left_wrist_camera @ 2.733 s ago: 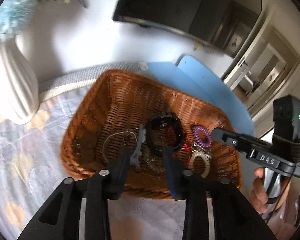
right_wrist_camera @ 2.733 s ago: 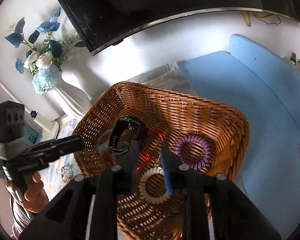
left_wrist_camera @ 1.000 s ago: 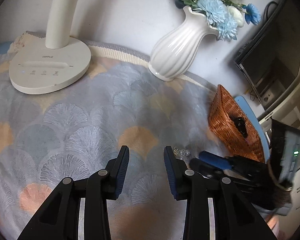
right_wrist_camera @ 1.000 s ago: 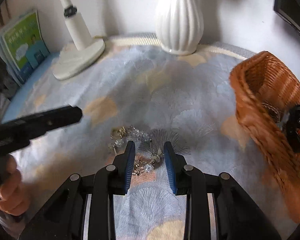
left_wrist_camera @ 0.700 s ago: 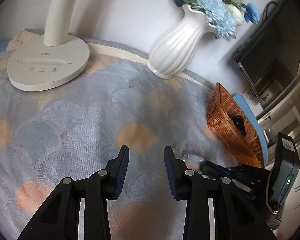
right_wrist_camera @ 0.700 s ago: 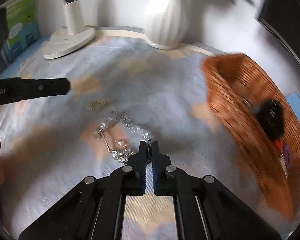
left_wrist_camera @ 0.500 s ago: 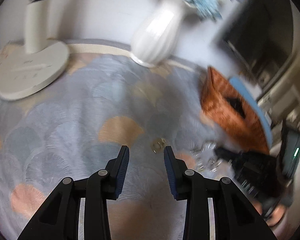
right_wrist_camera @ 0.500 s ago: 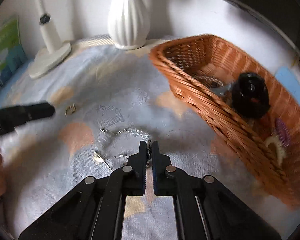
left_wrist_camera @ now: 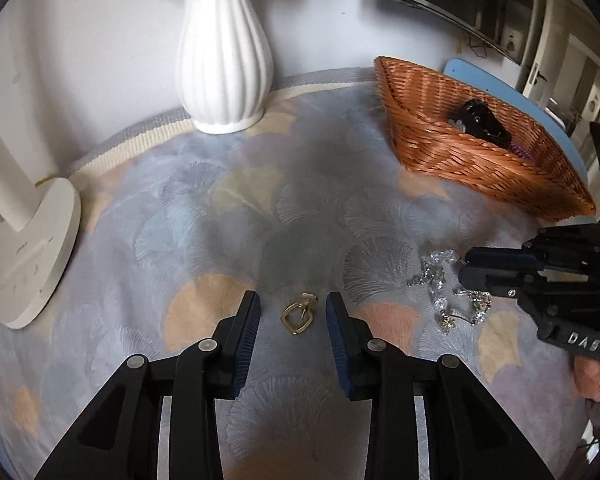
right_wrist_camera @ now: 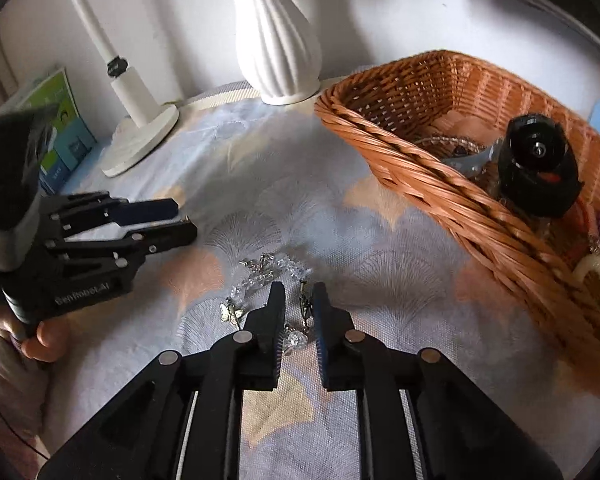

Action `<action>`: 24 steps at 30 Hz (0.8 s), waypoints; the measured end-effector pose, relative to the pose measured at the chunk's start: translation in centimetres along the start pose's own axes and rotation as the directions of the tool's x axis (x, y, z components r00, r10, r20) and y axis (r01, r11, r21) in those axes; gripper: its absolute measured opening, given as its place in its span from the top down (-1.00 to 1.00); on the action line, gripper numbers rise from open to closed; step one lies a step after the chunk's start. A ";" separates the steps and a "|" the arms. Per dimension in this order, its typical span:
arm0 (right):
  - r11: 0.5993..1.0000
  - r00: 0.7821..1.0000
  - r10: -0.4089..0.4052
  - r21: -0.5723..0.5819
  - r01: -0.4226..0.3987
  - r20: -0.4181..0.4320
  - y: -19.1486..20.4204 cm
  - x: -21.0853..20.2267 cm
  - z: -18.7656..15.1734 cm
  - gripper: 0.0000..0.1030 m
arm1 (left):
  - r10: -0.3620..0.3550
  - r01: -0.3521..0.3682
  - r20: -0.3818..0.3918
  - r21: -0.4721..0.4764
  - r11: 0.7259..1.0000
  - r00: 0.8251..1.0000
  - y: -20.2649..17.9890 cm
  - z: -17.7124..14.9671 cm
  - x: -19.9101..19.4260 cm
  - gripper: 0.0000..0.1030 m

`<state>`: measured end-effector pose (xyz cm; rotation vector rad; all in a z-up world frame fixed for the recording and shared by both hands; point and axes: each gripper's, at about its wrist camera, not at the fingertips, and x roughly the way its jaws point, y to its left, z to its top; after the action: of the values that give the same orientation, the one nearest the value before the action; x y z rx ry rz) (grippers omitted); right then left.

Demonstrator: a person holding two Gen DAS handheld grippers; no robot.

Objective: Organize jewelry
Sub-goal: 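Grasp the gold chain bracelet with the right gripper while the left grasps a small gold charm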

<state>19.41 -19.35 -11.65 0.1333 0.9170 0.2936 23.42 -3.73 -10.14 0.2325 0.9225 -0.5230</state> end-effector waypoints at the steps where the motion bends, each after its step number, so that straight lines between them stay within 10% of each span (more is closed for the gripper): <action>1: 1.000 1.000 0.008 0.008 -0.008 -0.001 -0.1 0.1 0.1 0.71 | 0.000 0.000 0.004 0.007 1.000 1.000 -0.2 0.0 0.0 0.39; 8: 1.000 1.000 0.002 -0.005 -0.002 -0.015 0.2 0.2 0.1 0.49 | -0.030 0.029 0.031 0.029 0.999 0.999 -1.1 0.1 -0.2 0.79; 18: 0.948 0.993 -0.101 -0.308 0.078 -0.058 3.8 2.4 1.8 0.36 | -0.285 0.308 0.138 -0.189 0.932 0.948 3.7 0.0 -2.4 0.79; 24: 0.945 0.994 -0.094 -0.318 0.072 -0.052 4.0 1.8 1.1 0.79 | -0.354 0.396 0.198 -0.242 0.886 0.914 5.0 -0.3 -3.5 0.79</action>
<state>20.54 -14.98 -11.46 -0.2124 0.9270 0.3645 24.10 1.77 -7.61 -0.2469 0.8862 -0.7504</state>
